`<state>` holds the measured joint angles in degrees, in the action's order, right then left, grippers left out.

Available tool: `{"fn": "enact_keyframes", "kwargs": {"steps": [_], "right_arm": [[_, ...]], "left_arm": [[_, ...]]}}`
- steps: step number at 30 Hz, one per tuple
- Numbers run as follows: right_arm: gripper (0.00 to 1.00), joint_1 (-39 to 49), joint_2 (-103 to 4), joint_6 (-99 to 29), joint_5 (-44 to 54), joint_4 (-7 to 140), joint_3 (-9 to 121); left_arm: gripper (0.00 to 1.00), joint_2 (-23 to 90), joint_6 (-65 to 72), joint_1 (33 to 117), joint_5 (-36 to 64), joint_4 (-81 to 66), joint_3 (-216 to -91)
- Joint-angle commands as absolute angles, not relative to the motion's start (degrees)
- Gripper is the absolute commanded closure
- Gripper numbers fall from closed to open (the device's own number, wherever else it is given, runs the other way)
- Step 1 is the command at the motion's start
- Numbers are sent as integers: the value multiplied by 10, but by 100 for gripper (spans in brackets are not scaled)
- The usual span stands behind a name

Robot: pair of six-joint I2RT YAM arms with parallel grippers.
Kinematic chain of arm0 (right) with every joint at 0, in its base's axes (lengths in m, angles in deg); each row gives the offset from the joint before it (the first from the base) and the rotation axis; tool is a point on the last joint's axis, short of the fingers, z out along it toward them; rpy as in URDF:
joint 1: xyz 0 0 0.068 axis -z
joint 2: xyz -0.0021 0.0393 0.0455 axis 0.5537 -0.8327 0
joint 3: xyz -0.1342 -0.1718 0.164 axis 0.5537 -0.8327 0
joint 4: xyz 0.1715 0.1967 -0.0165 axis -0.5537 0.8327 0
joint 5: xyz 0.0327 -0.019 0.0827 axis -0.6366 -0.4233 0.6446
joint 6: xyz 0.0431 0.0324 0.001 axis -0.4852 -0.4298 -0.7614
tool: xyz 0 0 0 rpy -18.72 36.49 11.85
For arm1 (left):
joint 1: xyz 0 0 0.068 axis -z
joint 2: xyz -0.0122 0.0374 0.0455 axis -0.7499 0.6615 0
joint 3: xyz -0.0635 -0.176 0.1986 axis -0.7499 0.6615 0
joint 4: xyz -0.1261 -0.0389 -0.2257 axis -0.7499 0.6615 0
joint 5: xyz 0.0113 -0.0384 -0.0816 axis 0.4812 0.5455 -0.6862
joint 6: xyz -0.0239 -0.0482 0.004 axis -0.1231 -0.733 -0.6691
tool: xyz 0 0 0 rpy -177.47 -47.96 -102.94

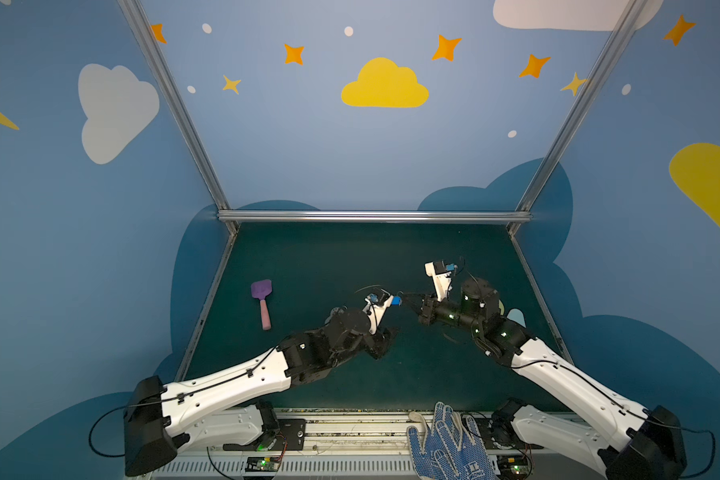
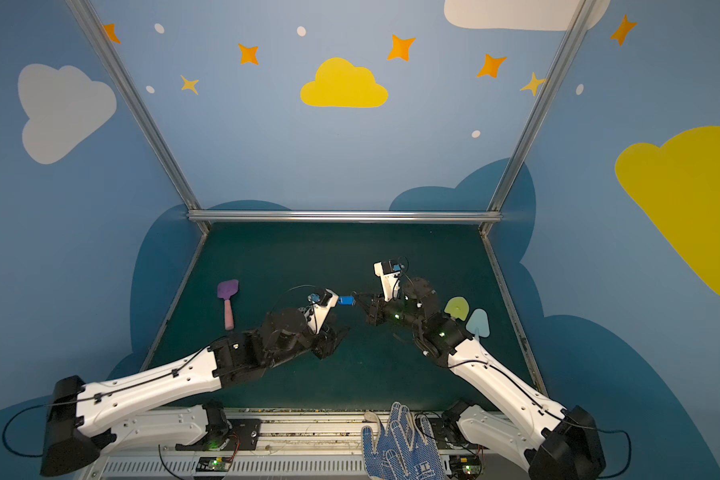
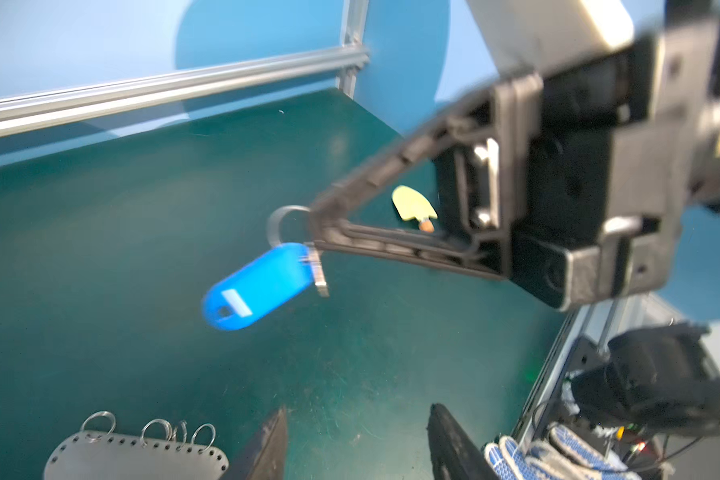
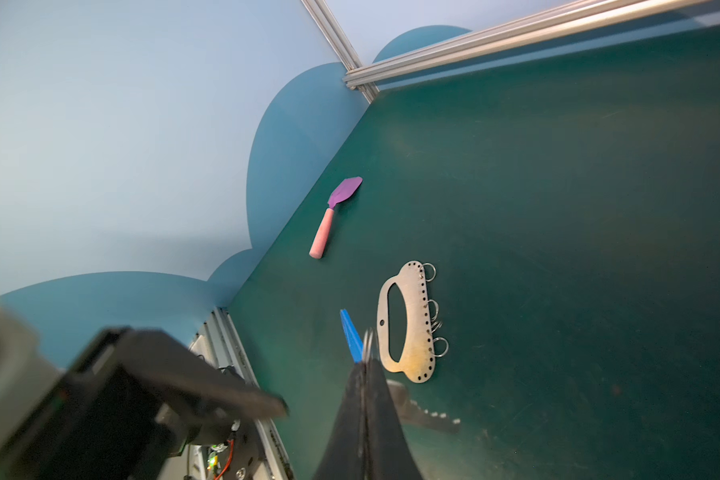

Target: Put the keys on the keyring

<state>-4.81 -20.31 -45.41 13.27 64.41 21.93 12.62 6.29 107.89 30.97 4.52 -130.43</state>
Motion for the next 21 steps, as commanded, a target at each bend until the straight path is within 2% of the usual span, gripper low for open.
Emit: {"fn": "enact_keyframes", "kwargs": {"steps": [1,4,6,9,13,21], "right_arm": [[100,-52,-193,-404,130,636,218],[100,-61,-185,-377,116,606,199],[100,-70,-177,-350,99,588,187],[100,-93,-169,-294,55,577,179],[100,-131,-167,-231,-25,584,182],[100,-208,-173,-137,-163,578,188]], "left_arm": [[43,97,-19,1013,266,34,-1301],[42,99,-78,959,188,34,-1313],[38,109,-103,943,158,35,-1328],[38,143,-143,926,115,49,-1362],[45,182,-198,913,36,49,-1395],[51,225,-263,898,-14,77,-1433]]}}
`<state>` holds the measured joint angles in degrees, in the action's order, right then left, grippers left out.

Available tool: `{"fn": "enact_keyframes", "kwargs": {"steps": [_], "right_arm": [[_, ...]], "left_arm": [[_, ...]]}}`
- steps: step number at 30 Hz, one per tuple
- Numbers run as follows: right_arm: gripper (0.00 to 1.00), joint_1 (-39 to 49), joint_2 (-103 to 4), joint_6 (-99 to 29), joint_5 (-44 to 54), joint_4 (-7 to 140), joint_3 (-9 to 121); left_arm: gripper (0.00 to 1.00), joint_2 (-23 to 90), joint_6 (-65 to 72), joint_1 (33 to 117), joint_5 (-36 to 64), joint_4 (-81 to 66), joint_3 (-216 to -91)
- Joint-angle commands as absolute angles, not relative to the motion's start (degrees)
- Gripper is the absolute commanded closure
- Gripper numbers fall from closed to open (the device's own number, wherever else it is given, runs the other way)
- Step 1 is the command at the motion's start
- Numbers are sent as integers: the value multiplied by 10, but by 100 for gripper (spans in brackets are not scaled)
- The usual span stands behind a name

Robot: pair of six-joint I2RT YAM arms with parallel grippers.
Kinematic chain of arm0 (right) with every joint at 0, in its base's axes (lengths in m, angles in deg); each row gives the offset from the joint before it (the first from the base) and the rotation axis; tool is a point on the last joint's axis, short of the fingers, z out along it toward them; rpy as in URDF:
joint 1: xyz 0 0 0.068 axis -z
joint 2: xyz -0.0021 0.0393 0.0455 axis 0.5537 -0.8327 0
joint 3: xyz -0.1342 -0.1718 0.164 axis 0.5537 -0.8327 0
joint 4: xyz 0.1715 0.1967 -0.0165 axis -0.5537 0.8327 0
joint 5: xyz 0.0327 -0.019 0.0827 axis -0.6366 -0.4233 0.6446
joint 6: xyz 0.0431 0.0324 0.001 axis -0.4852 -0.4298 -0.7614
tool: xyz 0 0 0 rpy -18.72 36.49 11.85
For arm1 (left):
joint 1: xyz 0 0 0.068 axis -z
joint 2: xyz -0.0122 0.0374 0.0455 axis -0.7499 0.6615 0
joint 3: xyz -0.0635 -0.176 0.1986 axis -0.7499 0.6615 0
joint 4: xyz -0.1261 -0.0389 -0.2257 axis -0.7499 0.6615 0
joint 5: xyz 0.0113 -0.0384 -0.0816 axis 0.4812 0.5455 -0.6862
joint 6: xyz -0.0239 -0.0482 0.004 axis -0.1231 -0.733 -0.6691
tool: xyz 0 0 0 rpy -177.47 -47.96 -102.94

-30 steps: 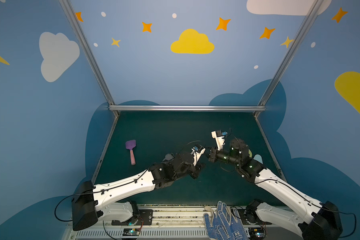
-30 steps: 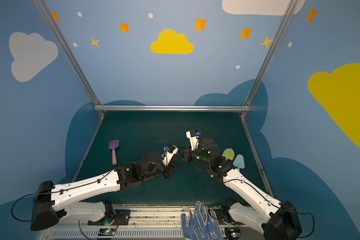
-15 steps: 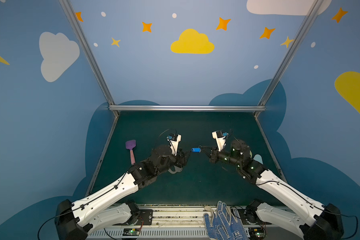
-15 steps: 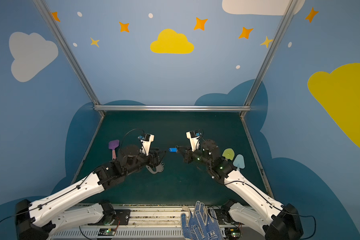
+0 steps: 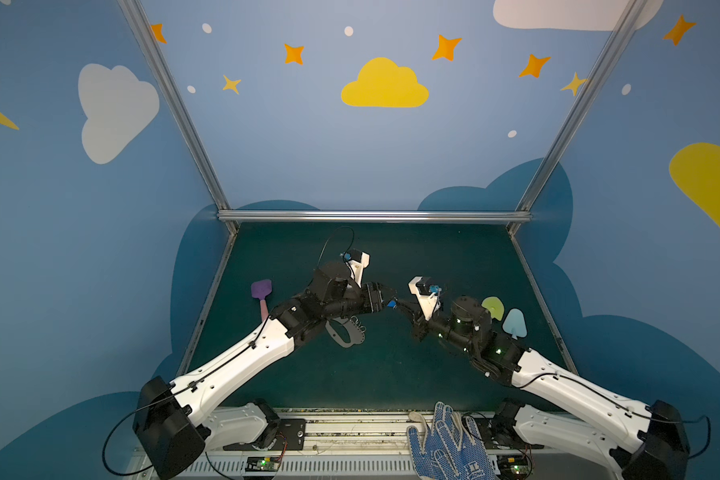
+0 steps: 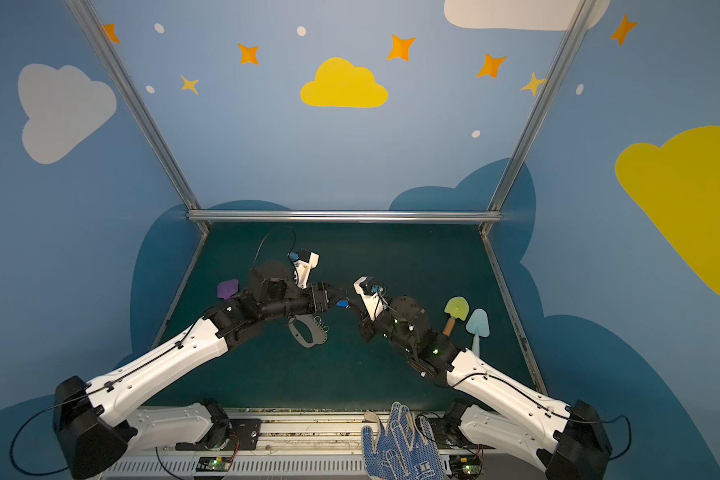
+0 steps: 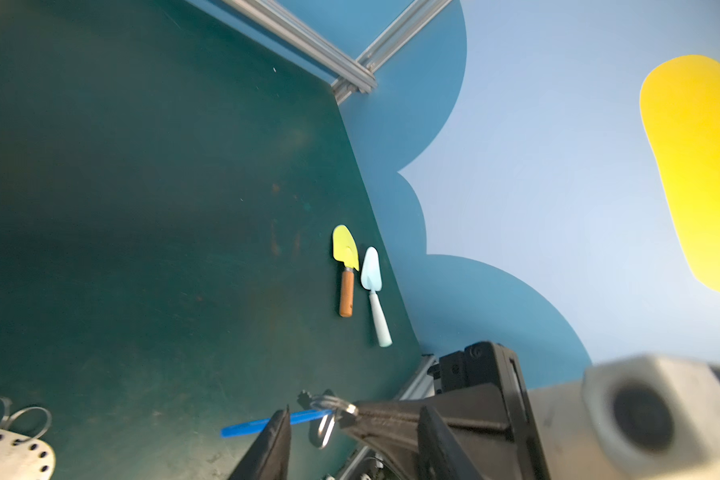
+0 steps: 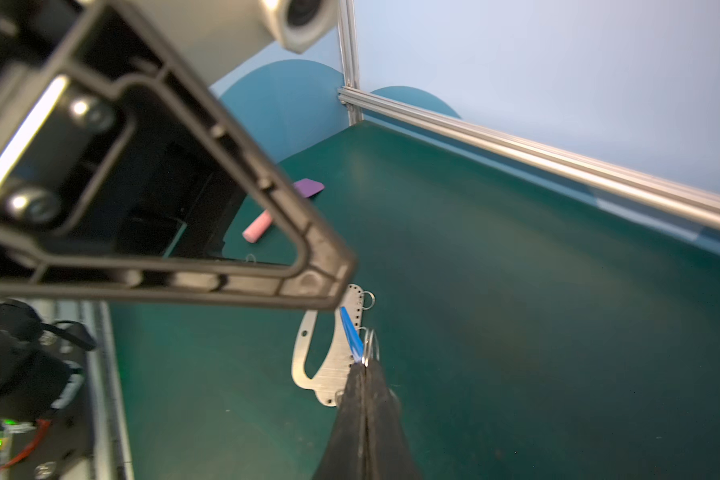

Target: Put the keys on the keyring

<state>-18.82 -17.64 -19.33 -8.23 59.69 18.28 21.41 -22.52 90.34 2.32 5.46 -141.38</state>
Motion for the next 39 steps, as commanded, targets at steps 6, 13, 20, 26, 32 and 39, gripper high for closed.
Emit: {"fn": "enact_keyframes", "kwargs": {"steps": [6,13,20,26,32,39], "right_arm": [[100,-249,-179,-95,-239,555,187],[100,-287,-197,-36,-307,535,192],[100,-327,-223,24,-349,522,199],[100,-344,-232,46,-366,511,203],[95,-345,-235,39,-370,516,202],[68,-302,-190,-129,-317,605,196]], "left_arm": [[53,244,-279,896,-21,91,-1442],[61,256,-306,895,-38,75,-1439],[74,260,-313,890,-45,64,-1438],[90,262,-312,890,-53,62,-1433],[96,263,-307,885,-49,60,-1428],[96,268,-298,860,-26,70,-1417]]}}
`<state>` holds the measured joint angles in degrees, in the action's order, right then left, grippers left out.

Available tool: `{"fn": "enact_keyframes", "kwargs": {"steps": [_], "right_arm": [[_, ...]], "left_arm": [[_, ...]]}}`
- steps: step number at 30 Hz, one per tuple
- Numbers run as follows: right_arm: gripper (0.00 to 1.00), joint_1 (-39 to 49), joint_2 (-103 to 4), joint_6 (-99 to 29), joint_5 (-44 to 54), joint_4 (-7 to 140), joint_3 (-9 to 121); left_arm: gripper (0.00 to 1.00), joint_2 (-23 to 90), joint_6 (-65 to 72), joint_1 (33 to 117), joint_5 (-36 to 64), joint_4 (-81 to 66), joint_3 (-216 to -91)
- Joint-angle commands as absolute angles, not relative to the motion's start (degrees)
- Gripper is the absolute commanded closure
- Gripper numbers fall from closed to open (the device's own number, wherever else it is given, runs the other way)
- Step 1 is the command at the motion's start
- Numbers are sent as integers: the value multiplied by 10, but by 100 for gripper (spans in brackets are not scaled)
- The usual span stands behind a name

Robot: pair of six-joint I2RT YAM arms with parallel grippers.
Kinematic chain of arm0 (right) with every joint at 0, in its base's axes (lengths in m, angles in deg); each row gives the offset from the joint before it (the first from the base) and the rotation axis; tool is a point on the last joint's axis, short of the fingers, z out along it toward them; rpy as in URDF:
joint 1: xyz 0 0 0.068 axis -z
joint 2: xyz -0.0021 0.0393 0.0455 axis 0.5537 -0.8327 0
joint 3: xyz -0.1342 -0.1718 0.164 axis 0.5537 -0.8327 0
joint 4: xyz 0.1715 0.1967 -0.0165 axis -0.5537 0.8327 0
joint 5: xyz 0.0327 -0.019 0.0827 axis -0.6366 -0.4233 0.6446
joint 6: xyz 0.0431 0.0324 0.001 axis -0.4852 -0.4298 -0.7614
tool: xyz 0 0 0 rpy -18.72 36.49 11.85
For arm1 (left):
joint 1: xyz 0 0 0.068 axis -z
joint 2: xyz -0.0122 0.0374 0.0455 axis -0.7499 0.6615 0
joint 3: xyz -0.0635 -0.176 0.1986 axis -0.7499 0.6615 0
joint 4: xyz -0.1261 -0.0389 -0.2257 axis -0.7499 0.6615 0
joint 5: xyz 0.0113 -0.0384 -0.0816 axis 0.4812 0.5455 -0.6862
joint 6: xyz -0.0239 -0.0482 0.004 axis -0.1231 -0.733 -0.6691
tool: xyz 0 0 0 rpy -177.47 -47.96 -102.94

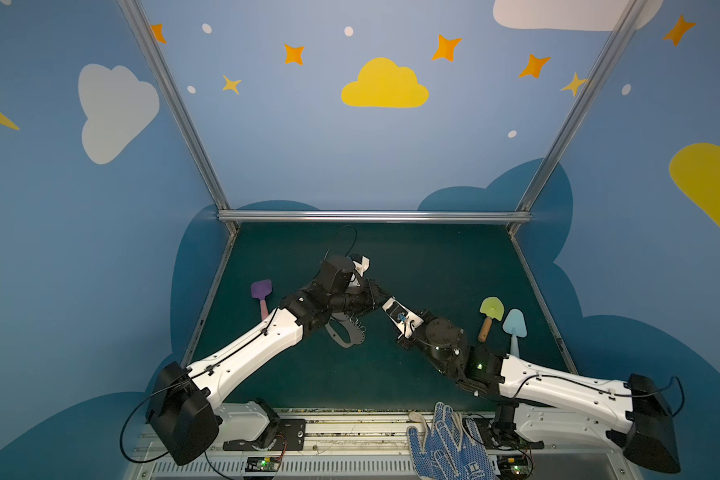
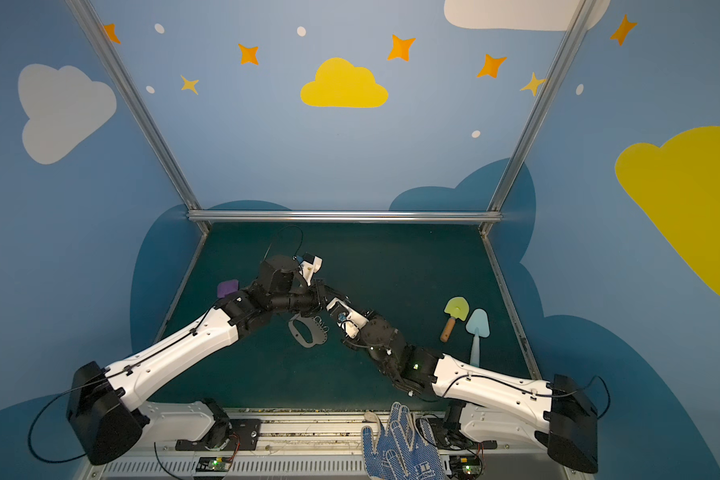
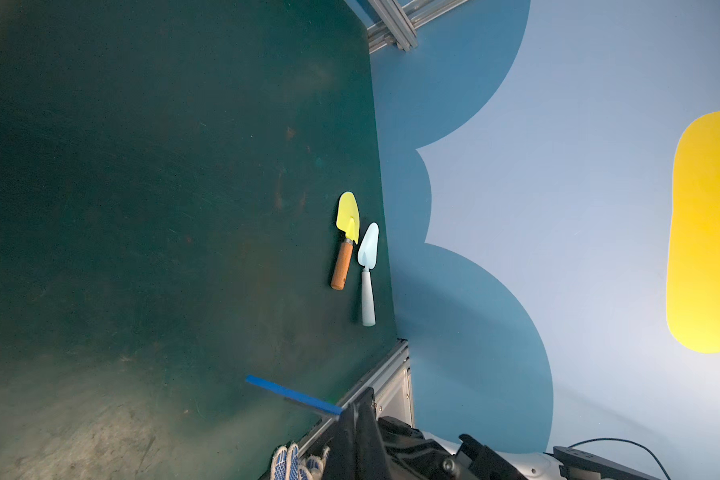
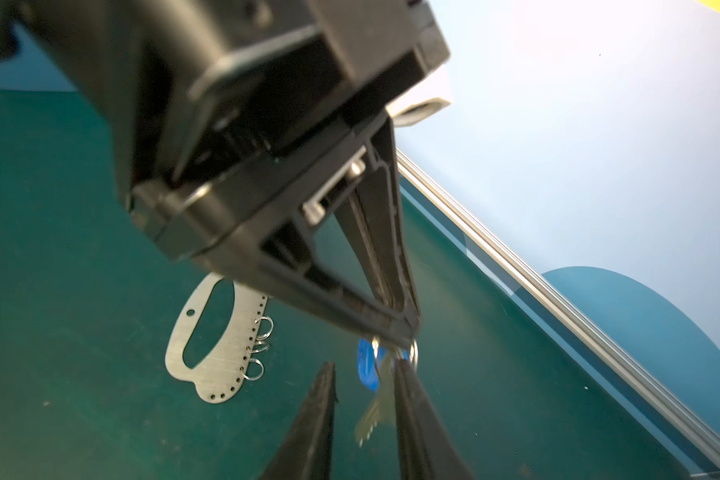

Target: Put the keys on the keyring

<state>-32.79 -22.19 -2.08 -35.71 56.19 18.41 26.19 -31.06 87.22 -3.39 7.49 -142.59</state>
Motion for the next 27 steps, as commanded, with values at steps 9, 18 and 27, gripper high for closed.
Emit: {"fn": "enact_keyframes", "kwargs": {"steps": [9,18,27], "right_arm": [[69,-78,-161,-414,97,648,198],[67,36,-291,-612,381,452,197],[61,39,-358,-690,424,327,194]], "left_arm": [[96,281,-306,841,-45,52,-1412],[96,282,-310,837,-50,41,-1408],[96,285,-316,837,-81,21,-1408]]}}
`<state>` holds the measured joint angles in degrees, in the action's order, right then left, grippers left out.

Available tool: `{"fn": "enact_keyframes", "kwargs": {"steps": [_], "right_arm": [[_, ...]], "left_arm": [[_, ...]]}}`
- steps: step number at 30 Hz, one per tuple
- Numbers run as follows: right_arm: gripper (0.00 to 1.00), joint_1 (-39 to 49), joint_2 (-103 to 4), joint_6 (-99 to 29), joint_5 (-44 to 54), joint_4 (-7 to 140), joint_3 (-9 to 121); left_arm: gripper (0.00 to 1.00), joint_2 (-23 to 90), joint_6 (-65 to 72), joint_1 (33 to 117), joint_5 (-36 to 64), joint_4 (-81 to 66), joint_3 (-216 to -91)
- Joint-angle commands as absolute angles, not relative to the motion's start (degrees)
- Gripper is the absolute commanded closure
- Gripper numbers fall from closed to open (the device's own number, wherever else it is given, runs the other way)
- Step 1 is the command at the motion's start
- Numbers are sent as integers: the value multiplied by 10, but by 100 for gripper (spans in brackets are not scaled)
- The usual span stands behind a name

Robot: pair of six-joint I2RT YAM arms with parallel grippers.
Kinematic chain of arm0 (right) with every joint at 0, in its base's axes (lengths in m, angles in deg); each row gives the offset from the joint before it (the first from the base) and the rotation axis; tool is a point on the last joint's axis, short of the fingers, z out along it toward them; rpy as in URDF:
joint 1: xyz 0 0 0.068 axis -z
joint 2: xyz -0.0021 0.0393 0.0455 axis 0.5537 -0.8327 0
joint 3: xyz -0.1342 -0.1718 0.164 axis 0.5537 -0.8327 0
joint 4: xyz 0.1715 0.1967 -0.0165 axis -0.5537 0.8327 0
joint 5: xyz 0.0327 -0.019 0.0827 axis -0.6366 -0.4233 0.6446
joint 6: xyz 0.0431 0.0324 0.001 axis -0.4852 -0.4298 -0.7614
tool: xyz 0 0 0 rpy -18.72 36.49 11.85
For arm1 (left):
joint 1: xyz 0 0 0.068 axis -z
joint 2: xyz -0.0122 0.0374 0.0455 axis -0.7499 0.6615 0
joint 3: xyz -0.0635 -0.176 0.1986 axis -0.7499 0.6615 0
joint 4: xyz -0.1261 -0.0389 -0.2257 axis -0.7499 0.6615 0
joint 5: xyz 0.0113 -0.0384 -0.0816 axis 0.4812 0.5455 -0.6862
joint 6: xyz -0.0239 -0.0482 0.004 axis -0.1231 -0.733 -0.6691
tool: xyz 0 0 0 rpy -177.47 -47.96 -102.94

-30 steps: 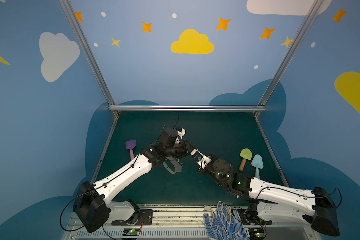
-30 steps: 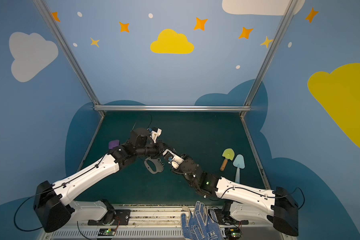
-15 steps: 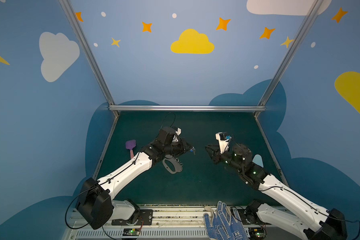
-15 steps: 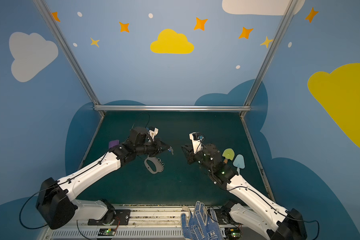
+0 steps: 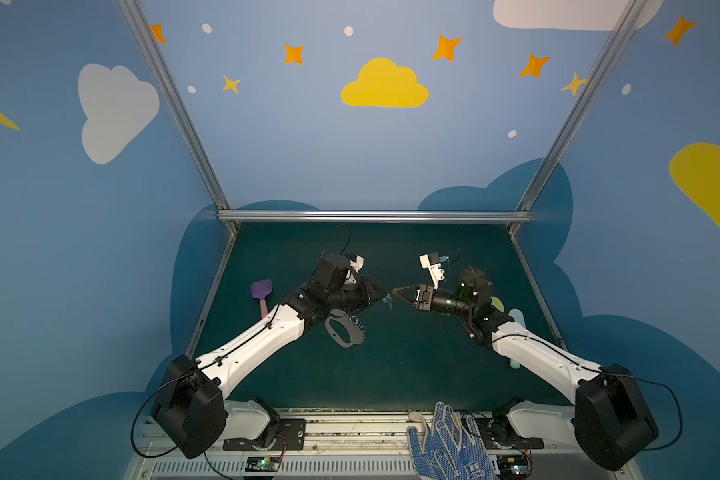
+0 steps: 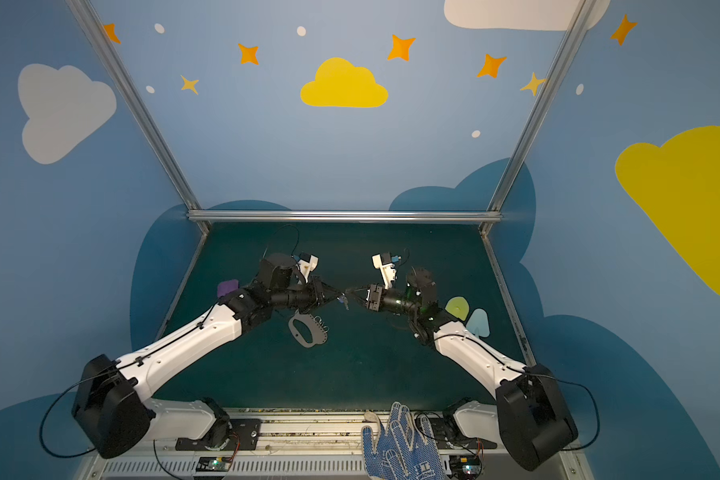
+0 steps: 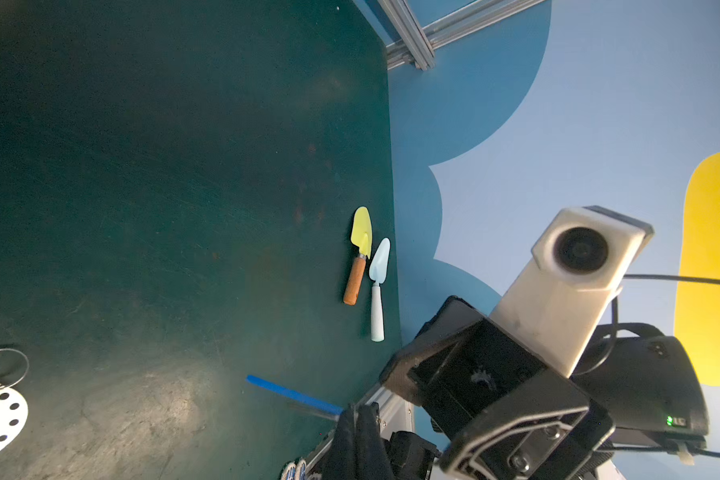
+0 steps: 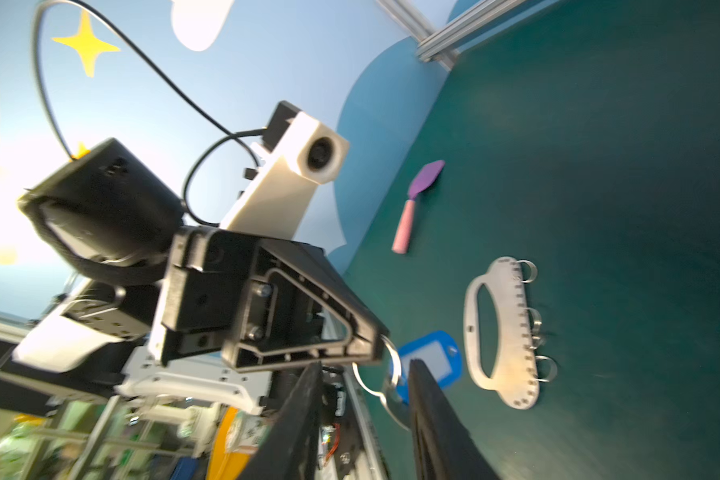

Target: Put the keys on the keyring

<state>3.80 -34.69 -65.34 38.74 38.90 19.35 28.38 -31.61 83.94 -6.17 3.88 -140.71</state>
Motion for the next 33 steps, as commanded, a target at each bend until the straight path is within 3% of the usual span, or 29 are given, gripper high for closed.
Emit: {"fn": "enact_keyframes", "kwargs": {"steps": [1,10,14,20,23,28,31,33], "right_arm": [[61,39,-362,-690,425,323,194],[61,40,-388,-704,444,289,183],[75,42,-390,-716,455,258,179],[79,44,-390,-716,465,256,179],[74,44,-393,-716,470,258,179],[79,45,-405,-720,475,252,179],[73,45,-412,-719,480,254,179],[76,45,-414,-719,480,251,179]], "left_arm": [[96,284,-317,837,-85,21,-1409],[96,271,-321,833,-91,9,-1405],[96,268,-321,830,-91,11,-1406],[95,266,-323,824,-92,9,-1406],[95,267,-325,825,-96,6,-1406],[96,269,-333,824,-104,-7,-1405],[95,267,-335,824,-104,-12,-1404],[95,267,-336,824,-106,-15,-1404]]}}
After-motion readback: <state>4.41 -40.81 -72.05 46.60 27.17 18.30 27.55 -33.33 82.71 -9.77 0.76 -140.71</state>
